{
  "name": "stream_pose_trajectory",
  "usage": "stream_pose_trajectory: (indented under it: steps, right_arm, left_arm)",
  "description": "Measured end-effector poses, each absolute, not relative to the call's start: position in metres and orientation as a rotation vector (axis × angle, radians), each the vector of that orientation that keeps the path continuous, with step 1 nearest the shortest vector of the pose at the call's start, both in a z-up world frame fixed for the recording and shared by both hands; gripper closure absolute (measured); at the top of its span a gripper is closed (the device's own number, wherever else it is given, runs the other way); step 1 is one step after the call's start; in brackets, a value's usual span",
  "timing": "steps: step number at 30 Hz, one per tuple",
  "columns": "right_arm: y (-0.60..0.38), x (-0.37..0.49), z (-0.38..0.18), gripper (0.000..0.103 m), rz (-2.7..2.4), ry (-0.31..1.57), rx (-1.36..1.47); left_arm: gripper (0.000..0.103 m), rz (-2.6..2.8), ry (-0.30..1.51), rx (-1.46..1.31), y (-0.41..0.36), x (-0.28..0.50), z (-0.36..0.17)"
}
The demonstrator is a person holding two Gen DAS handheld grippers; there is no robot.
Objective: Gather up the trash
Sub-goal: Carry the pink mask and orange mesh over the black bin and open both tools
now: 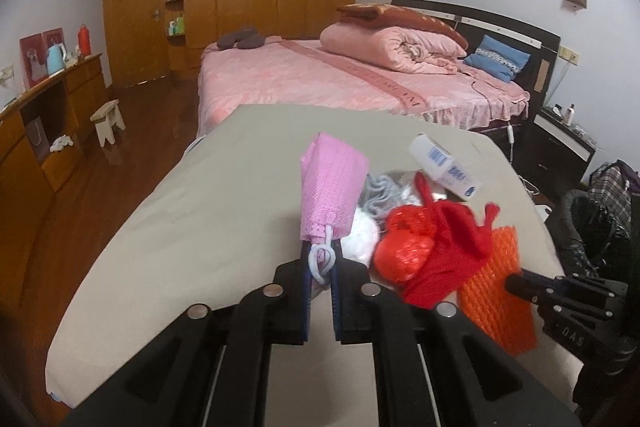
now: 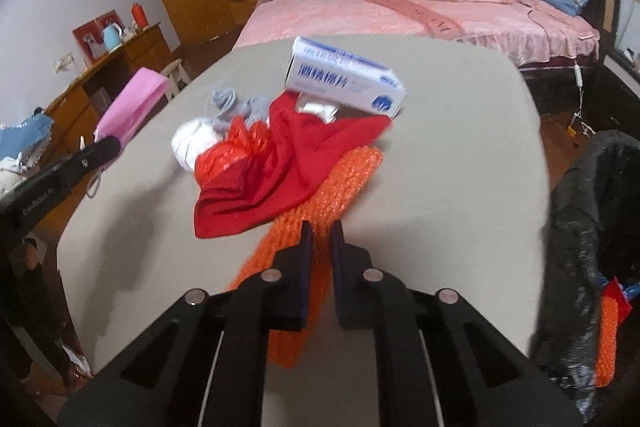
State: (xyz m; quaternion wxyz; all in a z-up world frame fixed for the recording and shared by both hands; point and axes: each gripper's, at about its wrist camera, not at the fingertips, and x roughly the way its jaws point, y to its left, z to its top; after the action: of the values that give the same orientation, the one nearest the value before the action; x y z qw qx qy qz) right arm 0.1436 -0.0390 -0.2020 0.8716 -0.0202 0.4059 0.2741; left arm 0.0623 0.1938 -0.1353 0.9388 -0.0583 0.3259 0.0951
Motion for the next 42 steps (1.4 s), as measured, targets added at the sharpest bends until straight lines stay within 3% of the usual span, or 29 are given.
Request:
stream_pose_trajectory:
  steps: [28,42]
  right_arm:
    - [-0.146,0.135,-0.097,0.094,0.386,0.558,0.039]
    - [-0.219,0.126,-0.083,0.094,0.242,0.502,0.055]
  left_arm:
    - [0.095,-0.042,0.514,-0.044,0.081,0.086,-0.068]
    - [0.095,-0.213,0.484,-0.011,0.003,0.103,-0.057]
